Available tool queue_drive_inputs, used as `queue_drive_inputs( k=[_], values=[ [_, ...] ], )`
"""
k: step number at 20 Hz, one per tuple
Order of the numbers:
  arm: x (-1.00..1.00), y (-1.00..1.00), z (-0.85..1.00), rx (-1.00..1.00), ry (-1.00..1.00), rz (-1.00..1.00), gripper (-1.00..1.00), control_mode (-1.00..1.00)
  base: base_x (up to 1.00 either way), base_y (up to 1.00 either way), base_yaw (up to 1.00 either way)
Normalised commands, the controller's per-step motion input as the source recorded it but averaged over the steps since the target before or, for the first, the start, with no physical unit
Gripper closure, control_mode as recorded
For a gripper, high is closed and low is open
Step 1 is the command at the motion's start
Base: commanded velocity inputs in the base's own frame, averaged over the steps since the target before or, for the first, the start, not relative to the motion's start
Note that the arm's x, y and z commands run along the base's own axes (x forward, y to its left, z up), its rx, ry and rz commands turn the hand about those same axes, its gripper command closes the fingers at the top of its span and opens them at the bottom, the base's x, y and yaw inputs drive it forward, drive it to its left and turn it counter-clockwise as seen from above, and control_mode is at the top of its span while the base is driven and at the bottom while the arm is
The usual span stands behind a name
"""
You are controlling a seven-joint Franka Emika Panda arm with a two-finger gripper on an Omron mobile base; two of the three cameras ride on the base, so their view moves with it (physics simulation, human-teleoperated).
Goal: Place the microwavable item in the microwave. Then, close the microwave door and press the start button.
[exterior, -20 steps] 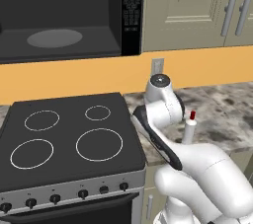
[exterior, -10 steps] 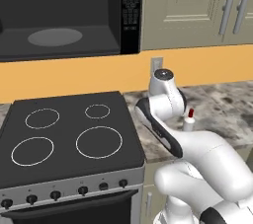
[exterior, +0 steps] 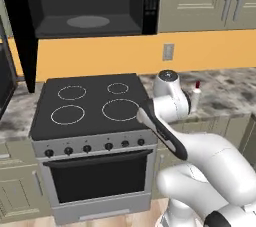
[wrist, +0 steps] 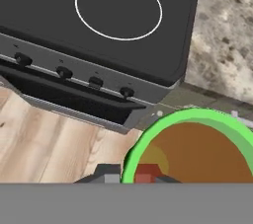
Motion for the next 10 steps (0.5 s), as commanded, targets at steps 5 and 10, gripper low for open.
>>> queue_drive_inputs(
  k=[5, 10],
  values=[
    [0.0, 0.0, 0.0, 0.0, 0.0, 0.0, 1.0, 1.0, 0.26, 0.99, 0.21],
    [0.0, 0.0, 0.0, 0.0, 0.0, 0.0, 1.0, 1.0, 0.68, 0.37, 0.32]
  ],
)
